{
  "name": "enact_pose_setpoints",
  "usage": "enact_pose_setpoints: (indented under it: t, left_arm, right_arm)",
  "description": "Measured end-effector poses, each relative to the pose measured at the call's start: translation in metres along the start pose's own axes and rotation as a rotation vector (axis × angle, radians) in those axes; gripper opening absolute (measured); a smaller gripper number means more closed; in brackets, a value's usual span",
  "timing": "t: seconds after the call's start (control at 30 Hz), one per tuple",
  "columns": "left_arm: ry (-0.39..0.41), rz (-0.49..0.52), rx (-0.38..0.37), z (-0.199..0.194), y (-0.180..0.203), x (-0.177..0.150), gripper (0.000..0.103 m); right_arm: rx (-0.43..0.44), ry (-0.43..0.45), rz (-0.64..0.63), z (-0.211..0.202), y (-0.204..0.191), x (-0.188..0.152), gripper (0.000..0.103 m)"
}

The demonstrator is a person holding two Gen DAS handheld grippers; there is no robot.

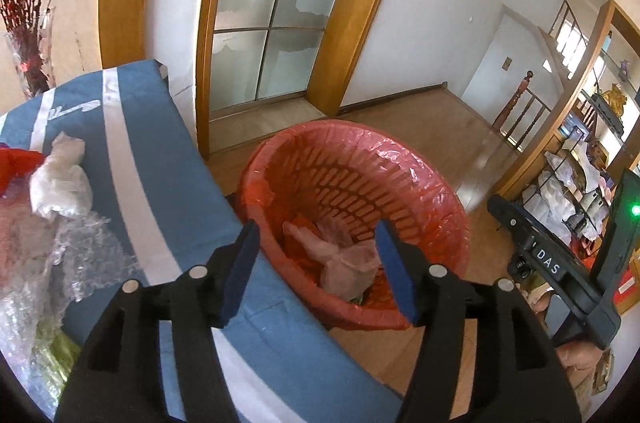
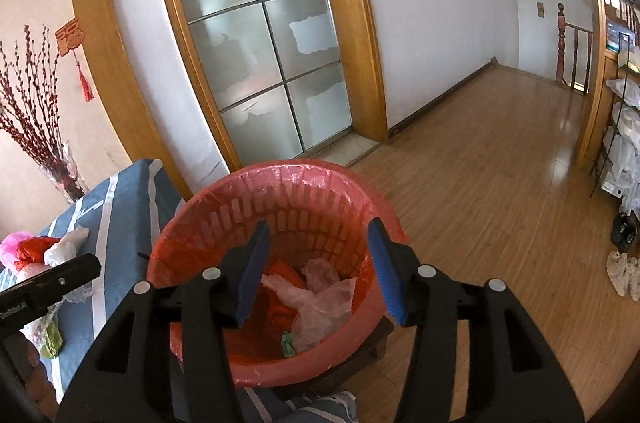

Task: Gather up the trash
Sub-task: 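Carry the green bag and white bag to the basket and release both, then return both tools to the table and grasp the clear bag with the right tool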

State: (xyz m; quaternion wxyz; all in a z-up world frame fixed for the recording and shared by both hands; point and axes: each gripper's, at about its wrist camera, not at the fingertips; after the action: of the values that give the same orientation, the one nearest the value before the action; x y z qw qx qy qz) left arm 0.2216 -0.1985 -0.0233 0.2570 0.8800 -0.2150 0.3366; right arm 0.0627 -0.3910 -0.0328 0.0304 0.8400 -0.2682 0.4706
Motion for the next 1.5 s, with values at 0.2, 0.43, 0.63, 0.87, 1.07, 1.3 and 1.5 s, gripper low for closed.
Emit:
enact_pose_setpoints:
  t: [0.2, 0.43, 0.63, 0.87, 1.07, 1.3, 1.5]
  left_arm:
    - [0.030, -0.002, 0.017, -0.025, -0.007, -0.004, 0.062]
    - [0.073, -0.029, 0.050, -0.061, -0.023, -0.010, 0.063]
    - [0.098, -0.061, 0.095, -0.089, -0.048, -0.018, 0.063]
    - [0.132, -0.117, 0.177, -0.122, -0.091, -0.030, 0.063]
    - [0.150, -0.173, 0.264, -0.148, -0.137, -0.042, 0.063]
    - [0.181, -0.251, 0.373, -0.181, -0.190, -0.056, 0.063]
    - [0.206, -0.293, 0.450, -0.200, -0.223, -0.060, 0.063]
  right_arm:
    - [0.021, 0.003, -0.023, -0.008, -0.010, -0.001, 0.052]
    - [0.058, 0.009, -0.064, -0.018, -0.031, -0.002, 0.052]
    - [0.099, 0.005, -0.105, -0.024, -0.055, -0.006, 0.052]
    - [0.178, -0.010, -0.177, -0.030, -0.099, -0.013, 0.052]
    - [0.266, -0.035, -0.252, -0.031, -0.148, -0.023, 0.052]
    - [0.376, -0.083, -0.325, -0.022, -0.211, -0.032, 0.052]
    - [0.468, -0.143, -0.366, -0.002, -0.270, -0.036, 0.052]
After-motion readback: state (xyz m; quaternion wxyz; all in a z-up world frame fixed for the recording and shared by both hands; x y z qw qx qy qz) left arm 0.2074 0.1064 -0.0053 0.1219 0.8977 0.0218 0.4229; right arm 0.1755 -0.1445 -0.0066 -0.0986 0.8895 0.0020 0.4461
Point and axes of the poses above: each gripper's, at about its wrist camera, not at the fingertips, and z roughly the way its jaws point, y to its right, x to its top, and after that the axes turned 4 degrees about -x, right-handed
